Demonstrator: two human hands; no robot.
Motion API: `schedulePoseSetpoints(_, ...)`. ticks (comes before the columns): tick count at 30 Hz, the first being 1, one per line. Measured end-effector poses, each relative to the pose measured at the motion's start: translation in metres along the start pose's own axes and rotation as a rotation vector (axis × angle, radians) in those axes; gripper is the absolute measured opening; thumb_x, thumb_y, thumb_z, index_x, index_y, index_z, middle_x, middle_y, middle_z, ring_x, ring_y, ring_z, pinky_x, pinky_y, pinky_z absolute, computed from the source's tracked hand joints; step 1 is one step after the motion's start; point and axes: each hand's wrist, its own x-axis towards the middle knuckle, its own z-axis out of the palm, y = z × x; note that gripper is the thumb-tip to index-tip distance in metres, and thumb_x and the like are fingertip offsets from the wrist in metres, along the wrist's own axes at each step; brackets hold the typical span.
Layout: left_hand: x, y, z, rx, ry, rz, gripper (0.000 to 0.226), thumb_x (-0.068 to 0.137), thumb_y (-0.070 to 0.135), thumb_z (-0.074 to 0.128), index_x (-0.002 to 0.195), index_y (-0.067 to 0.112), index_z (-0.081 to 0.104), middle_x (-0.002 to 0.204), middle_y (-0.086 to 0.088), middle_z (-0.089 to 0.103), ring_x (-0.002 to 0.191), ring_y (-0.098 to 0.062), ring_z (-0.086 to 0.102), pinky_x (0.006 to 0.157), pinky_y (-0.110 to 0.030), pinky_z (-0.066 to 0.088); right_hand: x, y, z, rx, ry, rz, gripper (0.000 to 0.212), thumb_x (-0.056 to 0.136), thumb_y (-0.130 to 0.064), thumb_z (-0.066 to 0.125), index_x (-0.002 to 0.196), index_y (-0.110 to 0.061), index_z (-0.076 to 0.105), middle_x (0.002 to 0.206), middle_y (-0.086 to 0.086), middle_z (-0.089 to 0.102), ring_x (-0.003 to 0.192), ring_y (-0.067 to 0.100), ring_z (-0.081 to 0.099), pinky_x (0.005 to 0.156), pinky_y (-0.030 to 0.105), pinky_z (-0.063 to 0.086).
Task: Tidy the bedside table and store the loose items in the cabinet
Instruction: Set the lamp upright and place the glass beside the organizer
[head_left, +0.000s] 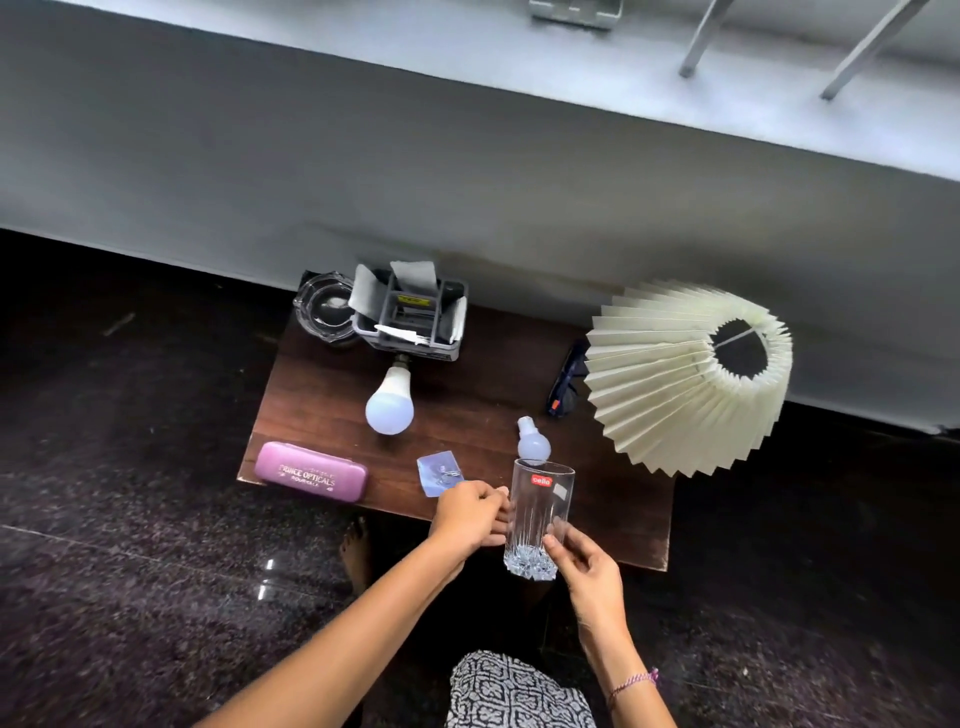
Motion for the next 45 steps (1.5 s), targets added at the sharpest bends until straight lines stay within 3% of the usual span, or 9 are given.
schedulePoseSetpoints(6,-0.006,0.019,-0.054,-0.050,0.022,-0.041,0.030,0.093,0.033,0.053,0.081,0.006,0.059,0.066,-0.015,0.064,0.056,-0.021,0.064,0.050,-0.024,0.056,-0.007,-0.024,0.030,-0.124,-0.139,-0.116,0.056,0.065,-0.036,0.077,0.118,-0.022,0.064,0.103,-0.015,0.071,0.100,0.000,0.066,0.086,0.014,0.048)
schedulePoseSetpoints(14,-0.007,0.048,-0.128,-0.027,-0.010,-0.072,0.052,0.075,0.043,0.072,0.091,-0.006,0.065,0.072,-0.024,0.067,0.049,-0.021,0.067,0.047,-0.024,0.056,-0.008,-0.071,0.083,-0.110,-0.342,-0.191,0.047,0.071,-0.004,0.076,0.114,-0.015,0.064,0.095,-0.010,0.075,0.087,0.002,0.069,0.073,0.013,0.052)
schedulePoseSetpoints(22,-0.004,0.065,-0.195,-0.020,0.038,0.036,0.035,0.077,0.029,0.070,0.078,-0.006,0.067,0.074,-0.027,0.070,0.058,-0.027,0.070,0.055,-0.025,0.058,-0.015,-0.135,0.150,-0.159,-0.421,-0.022,0.086,0.070,-0.078,0.045,0.104,-0.003,0.071,0.105,0.014,0.072,0.106,0.025,0.066,0.098,0.035,0.048)
schedulePoseSetpoints(26,-0.001,0.077,-0.227,-0.042,0.073,0.086,0.035,0.075,0.029,0.071,0.083,-0.005,0.070,0.070,-0.024,0.070,0.059,-0.025,0.070,0.054,-0.024,0.059,-0.016,-0.159,0.186,-0.134,-0.421,-0.021,0.094,0.060,-0.083,0.051,0.101,-0.001,0.071,0.100,0.014,0.073,0.101,0.020,0.068,0.095,0.036,0.052)
schedulePoseSetpoints(29,0.000,0.089,-0.244,-0.040,0.099,0.118,0.032,0.078,0.026,0.071,0.081,-0.006,0.069,0.070,-0.024,0.069,0.057,-0.023,0.068,0.051,-0.022,0.058,-0.013,-0.170,0.211,-0.143,-0.352,-0.064,0.108,0.062,-0.078,0.059,0.107,0.019,0.054,0.107,0.033,0.063,0.110,0.039,0.057,0.094,0.052,0.049)
schedulePoseSetpoints(33,0.002,0.106,-0.265,-0.027,0.142,0.147,0.029,0.079,0.024,0.071,0.080,-0.005,0.068,0.068,-0.021,0.067,0.051,-0.018,0.066,0.044,-0.018,0.054,-0.002,-0.185,0.236,-0.191,-0.278,-0.137,0.082,0.073,-0.064,0.062,0.072,0.017,0.049,0.073,0.028,0.045,0.075,0.019,0.047,0.085,0.041,0.057)
schedulePoseSetpoints(37,0.008,0.121,-0.278,-0.013,0.168,0.171,0.030,0.080,0.021,0.070,0.089,-0.008,0.067,0.068,-0.020,0.065,0.043,-0.012,0.064,0.044,-0.017,0.054,0.011,-0.198,0.254,-0.237,-0.261,-0.209,0.070,0.082,-0.052,0.059,0.089,0.019,0.059,0.086,0.030,0.067,0.088,0.034,0.068,0.090,0.045,0.054)
schedulePoseSetpoints(42,0.019,0.135,-0.288,0.013,0.185,0.216,0.029,0.082,0.018,0.069,0.094,-0.008,0.066,0.069,-0.018,0.064,0.054,-0.016,0.064,0.056,-0.021,0.056,0.022,-0.216,0.269,-0.318,-0.209,-0.314,0.030,0.087,-0.035,0.060,0.079,-0.009,0.073,0.079,0.018,0.071,0.074,0.013,0.063,0.087,0.038,0.055)
schedulePoseSetpoints(45,0.026,0.143,-0.292,0.018,0.185,0.239,0.030,0.083,0.017,0.067,0.097,-0.009,0.065,0.069,-0.017,0.062,0.061,-0.019,0.063,0.059,-0.022,0.055,0.030,-0.228,0.279,-0.351,-0.147,-0.366,0.022,0.086,-0.026,0.063,0.091,-0.006,0.073,0.073,0.007,0.070,0.067,0.011,0.065,0.087,0.041,0.056)
